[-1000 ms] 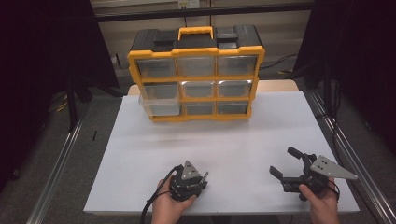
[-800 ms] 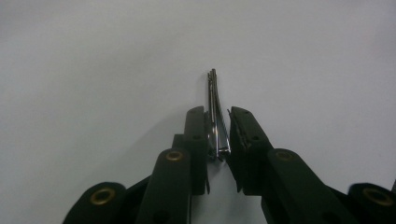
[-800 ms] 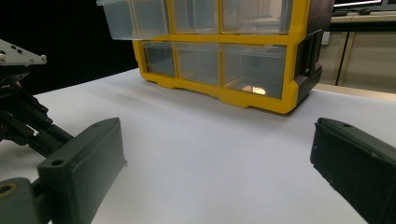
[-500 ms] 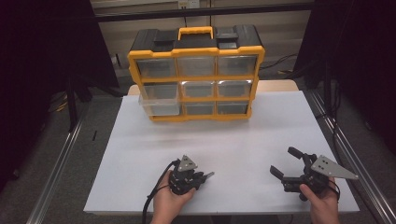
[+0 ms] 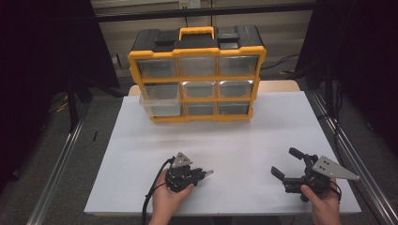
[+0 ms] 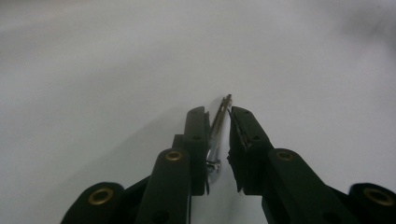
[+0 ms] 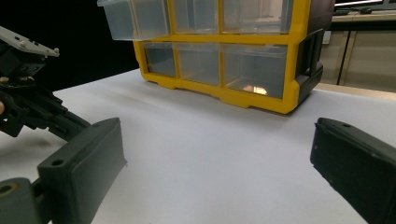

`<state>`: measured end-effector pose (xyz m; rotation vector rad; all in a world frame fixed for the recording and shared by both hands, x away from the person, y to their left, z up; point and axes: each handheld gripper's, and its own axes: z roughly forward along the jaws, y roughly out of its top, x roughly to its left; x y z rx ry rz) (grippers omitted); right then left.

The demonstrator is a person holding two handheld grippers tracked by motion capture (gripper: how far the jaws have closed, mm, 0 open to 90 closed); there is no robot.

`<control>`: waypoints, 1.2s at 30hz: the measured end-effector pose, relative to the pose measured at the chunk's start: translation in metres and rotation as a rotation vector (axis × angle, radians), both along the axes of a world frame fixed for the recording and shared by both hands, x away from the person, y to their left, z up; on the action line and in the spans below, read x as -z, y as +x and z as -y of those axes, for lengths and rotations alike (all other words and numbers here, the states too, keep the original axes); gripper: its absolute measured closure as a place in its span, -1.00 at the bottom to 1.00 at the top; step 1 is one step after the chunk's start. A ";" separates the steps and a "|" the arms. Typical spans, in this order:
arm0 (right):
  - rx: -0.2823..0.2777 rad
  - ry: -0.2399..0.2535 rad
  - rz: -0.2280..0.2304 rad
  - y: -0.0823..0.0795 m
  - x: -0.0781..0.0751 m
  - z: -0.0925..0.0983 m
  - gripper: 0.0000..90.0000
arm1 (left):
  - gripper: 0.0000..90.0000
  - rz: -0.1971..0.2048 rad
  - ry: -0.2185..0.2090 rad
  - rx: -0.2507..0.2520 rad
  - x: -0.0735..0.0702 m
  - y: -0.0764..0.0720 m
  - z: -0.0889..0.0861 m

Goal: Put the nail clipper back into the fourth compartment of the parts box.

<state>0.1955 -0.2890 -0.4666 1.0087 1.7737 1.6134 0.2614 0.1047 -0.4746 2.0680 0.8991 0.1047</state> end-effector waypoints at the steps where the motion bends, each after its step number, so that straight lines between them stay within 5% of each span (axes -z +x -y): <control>1: 0.002 0.001 -0.002 0.000 0.000 0.000 -0.95 | 0.72 0.005 -0.005 -0.013 0.000 0.000 0.000; 5: 0.002 0.000 -0.002 0.000 0.000 0.000 -0.95 | 0.72 0.009 -0.005 -0.035 -0.001 0.004 -0.005; 14: 0.001 0.002 -0.001 0.000 0.000 0.000 -0.95 | 0.70 -0.034 0.014 0.016 0.002 0.000 0.001; 24: 0.002 0.004 0.000 0.000 0.000 0.000 -0.95 | 0.64 0.005 0.089 0.049 0.004 -0.014 0.007; 29: 0.006 0.006 -0.002 -0.001 0.000 0.000 -0.94 | 0.75 -0.023 0.120 0.062 0.001 -0.012 0.010; 36: 0.005 0.005 -0.008 0.000 0.000 0.000 -0.95 | 0.77 -0.025 0.084 0.038 0.003 -0.013 0.008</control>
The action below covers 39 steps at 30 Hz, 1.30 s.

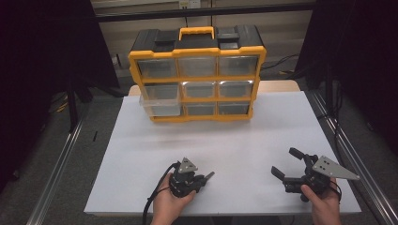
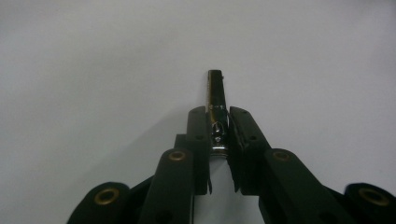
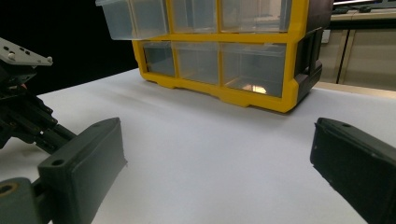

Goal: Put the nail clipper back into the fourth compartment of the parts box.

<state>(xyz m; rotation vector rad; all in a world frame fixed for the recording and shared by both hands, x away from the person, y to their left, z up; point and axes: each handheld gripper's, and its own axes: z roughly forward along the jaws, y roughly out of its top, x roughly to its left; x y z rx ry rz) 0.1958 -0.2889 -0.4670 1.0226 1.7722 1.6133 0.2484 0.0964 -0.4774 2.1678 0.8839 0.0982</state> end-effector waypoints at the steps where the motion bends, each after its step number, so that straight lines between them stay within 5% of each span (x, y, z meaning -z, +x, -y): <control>1: -0.003 -0.004 0.002 0.000 0.000 0.000 -0.95 | 0.77 -0.004 -0.029 -0.011 0.001 0.001 0.000; 7: -0.007 0.000 0.006 0.000 0.000 0.000 -0.94 | 0.77 0.048 -0.129 -0.033 -0.006 0.005 -0.003; 14: -0.012 0.002 0.001 0.000 0.000 0.000 -0.95 | 0.77 0.080 -0.172 -0.071 -0.014 0.013 -0.013; 20: -0.010 0.004 0.003 -0.001 0.000 0.000 -0.95 | 0.79 0.089 -0.223 -0.096 -0.022 0.020 -0.024; 21: -0.010 0.003 0.004 -0.001 0.000 0.001 -0.95 | 1.00 0.064 -0.246 -0.108 -0.026 0.021 -0.027; 23: -0.006 0.006 0.001 -0.001 0.000 0.001 -0.95 | 1.00 0.060 -0.265 -0.113 -0.028 0.023 -0.029; 27: -0.017 0.005 -0.001 -0.001 0.001 -0.001 -0.95 | 1.00 0.031 -0.248 -0.110 -0.025 0.028 -0.029; 30: -0.014 0.005 0.002 0.000 0.001 -0.001 -0.95 | 0.65 0.044 -0.209 -0.094 -0.016 0.031 -0.018; 32: -0.011 0.007 0.001 0.000 0.001 0.000 -0.95 | 0.60 0.009 -0.209 -0.079 -0.014 0.033 -0.010; 38: -0.015 0.017 -0.001 0.000 0.001 -0.001 -0.95 | 0.39 0.025 -0.176 -0.106 -0.011 0.040 0.008; 39: -0.013 0.013 -0.003 0.000 0.002 0.000 -0.95 | 0.41 0.024 -0.134 -0.101 -0.008 0.042 0.016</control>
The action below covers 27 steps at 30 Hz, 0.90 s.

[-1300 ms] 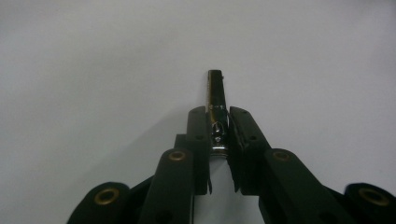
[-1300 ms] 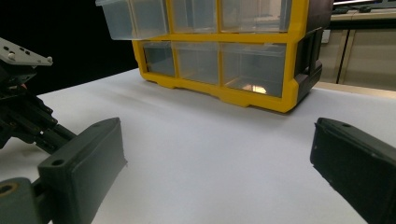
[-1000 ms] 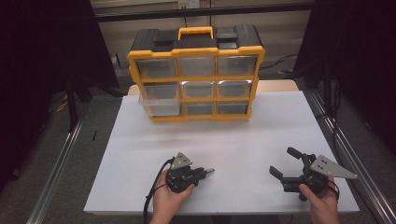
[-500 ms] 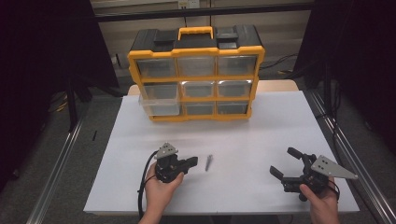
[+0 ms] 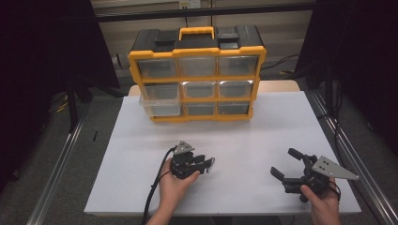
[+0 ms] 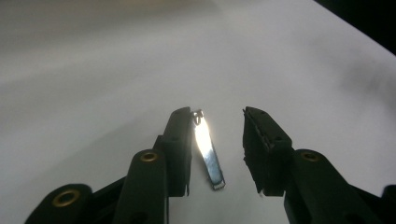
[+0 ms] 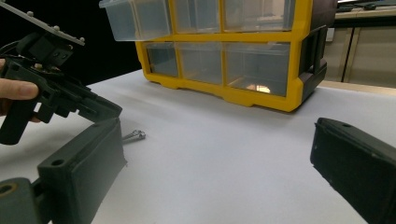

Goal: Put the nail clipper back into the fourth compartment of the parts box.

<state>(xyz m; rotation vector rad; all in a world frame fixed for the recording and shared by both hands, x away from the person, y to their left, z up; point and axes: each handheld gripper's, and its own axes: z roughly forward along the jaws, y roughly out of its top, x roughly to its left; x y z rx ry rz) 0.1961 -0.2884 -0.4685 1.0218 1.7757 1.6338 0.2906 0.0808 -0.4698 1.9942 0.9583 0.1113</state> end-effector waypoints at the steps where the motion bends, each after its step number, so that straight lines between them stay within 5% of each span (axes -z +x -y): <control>1: 0.003 0.001 -0.002 0.000 0.000 0.000 -0.95 | 0.42 -0.007 0.020 -0.005 0.002 0.002 0.003; 3: 0.001 0.000 -0.004 0.000 0.000 0.001 -0.95 | 0.41 -0.024 0.006 -0.005 0.005 0.003 0.006; 4: 0.000 0.003 -0.001 -0.001 0.000 0.001 -0.95 | 0.41 -0.018 0.040 -0.019 0.008 0.006 0.011; 7: 0.004 0.003 -0.003 -0.001 0.000 0.001 -0.95 | 0.40 -0.025 0.045 -0.016 0.011 0.007 0.020; 9: 0.010 0.009 -0.004 -0.001 0.000 0.001 -0.95 | 0.45 -0.024 0.111 -0.008 0.012 0.008 0.026; 12: 0.010 0.014 -0.001 -0.001 0.000 0.002 -0.95 | 0.53 -0.033 0.129 -0.032 0.011 0.009 0.031; 13: 0.006 0.013 0.000 -0.001 -0.001 0.002 -0.95 | 0.72 -0.031 0.163 -0.058 0.010 0.009 0.034; 19: 0.010 0.012 -0.003 -0.001 0.000 0.002 -0.95 | 0.77 -0.033 0.172 -0.065 0.009 0.008 0.033; 27: 0.017 0.013 0.002 -0.002 -0.001 0.004 -0.95 | 0.78 0.005 -0.007 -0.109 0.002 0.008 0.016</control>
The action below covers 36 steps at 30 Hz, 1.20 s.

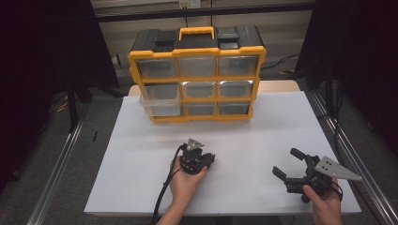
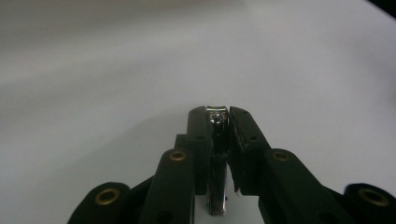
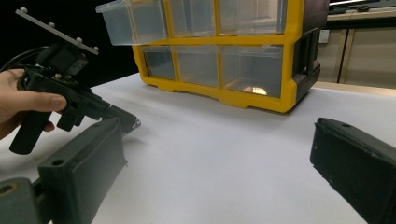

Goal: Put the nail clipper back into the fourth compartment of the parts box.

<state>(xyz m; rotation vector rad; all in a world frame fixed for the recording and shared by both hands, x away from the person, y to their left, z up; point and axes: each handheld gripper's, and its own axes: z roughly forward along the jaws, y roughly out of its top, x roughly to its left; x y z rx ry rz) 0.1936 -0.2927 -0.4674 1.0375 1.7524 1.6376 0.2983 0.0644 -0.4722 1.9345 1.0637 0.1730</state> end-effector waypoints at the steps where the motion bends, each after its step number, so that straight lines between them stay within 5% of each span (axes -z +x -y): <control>1: 0.001 -0.001 0.000 0.000 0.000 0.000 -0.95 | 0.78 0.009 -0.001 0.003 -0.001 0.000 -0.004; 4: 0.005 0.002 0.001 0.000 0.000 -0.001 -0.94 | 0.82 0.014 -0.041 -0.025 -0.003 0.001 -0.010; 25: 0.005 -0.002 -0.001 0.000 0.000 0.000 -0.95 | 0.82 0.083 -0.141 -0.059 -0.013 0.003 -0.026; 36: -0.004 -0.007 0.008 -0.001 -0.001 -0.001 -0.95 | 0.82 0.150 -0.199 -0.071 -0.046 0.008 -0.043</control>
